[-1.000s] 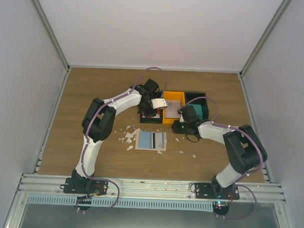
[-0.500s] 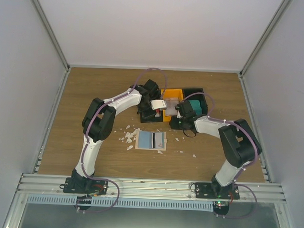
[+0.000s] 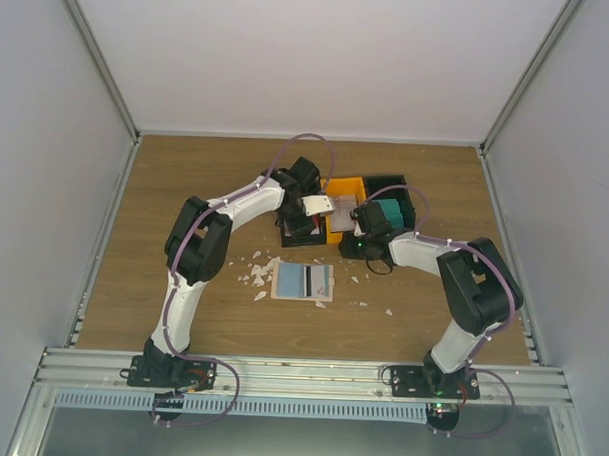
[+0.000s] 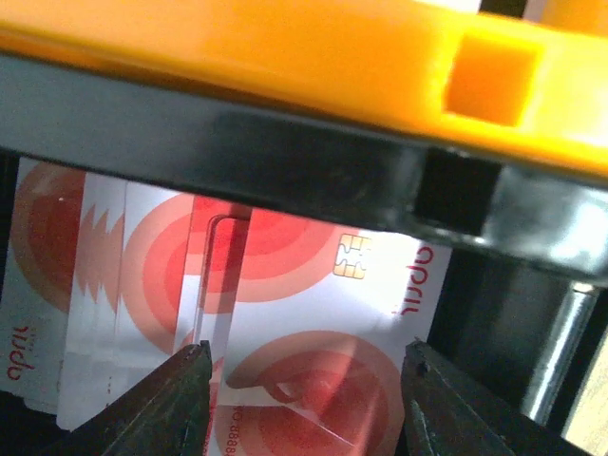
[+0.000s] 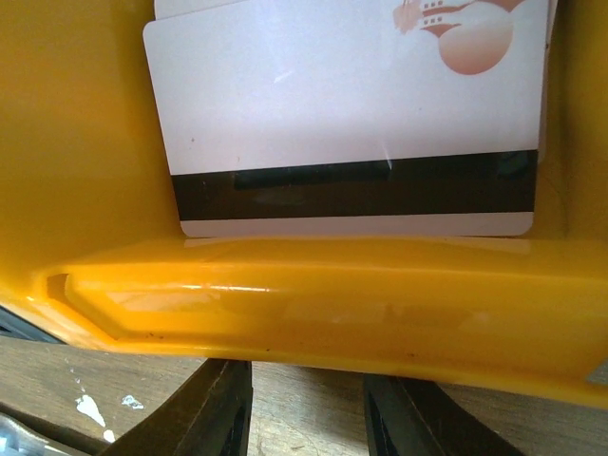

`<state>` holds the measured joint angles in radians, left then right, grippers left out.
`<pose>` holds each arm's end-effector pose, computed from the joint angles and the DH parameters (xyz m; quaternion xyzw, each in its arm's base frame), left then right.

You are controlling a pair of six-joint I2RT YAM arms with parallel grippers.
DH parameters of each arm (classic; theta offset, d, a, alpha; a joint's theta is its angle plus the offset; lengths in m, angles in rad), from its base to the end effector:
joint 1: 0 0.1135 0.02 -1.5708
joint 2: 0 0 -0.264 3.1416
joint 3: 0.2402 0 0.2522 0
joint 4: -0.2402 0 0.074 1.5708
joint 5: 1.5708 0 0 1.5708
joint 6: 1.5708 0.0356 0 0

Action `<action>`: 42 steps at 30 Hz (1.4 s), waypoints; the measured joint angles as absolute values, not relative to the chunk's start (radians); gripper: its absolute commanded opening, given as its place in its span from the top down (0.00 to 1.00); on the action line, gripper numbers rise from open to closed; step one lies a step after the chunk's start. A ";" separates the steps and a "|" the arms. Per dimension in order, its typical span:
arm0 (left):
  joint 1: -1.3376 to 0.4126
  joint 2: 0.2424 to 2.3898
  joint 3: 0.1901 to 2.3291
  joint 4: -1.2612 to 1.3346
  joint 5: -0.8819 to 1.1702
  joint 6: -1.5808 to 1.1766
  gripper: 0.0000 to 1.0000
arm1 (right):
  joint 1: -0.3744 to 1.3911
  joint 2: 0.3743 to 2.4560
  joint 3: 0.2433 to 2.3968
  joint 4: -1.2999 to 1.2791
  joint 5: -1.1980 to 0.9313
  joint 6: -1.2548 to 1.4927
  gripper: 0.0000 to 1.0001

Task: Put the credit cards into the card holder
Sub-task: Pick up the credit card from the storage box.

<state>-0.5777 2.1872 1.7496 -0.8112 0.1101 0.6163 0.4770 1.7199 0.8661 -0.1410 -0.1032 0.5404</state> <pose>0.3786 -0.2515 0.1757 0.5614 0.8101 -0.0512 0.1611 0.2870 0.1525 0.1376 0.0157 0.9575 0.1813 0.2237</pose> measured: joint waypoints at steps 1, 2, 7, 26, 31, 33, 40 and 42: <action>-0.578 2.189 1.752 -0.811 0.105 0.616 0.41 | 0.477 1.720 0.866 -0.141 -0.103 0.541 0.66; -0.578 2.191 1.753 -0.809 0.102 0.616 0.40 | 0.477 1.720 0.866 -0.141 -0.104 0.542 0.66; -0.578 2.226 1.784 -0.806 0.097 0.618 0.38 | 0.477 1.720 0.866 -0.141 -0.106 0.548 0.66; -0.569 2.260 1.847 -0.873 0.161 0.617 0.53 | 0.480 1.754 0.906 -0.145 -0.107 0.552 0.67; -0.569 2.228 1.833 -0.883 0.173 0.611 0.59 | 0.480 1.759 0.913 -0.149 -0.107 0.556 0.67; -0.569 2.215 1.832 -0.889 0.179 0.609 0.60 | 0.480 1.760 0.914 -0.149 -0.107 0.556 0.67; -0.572 2.181 1.819 -0.906 0.201 0.589 0.62 | 0.480 1.760 0.915 -0.149 -0.107 0.557 0.67; -0.574 2.175 1.811 -0.908 0.204 0.583 0.63 | 0.480 1.760 0.915 -0.149 -0.107 0.557 0.67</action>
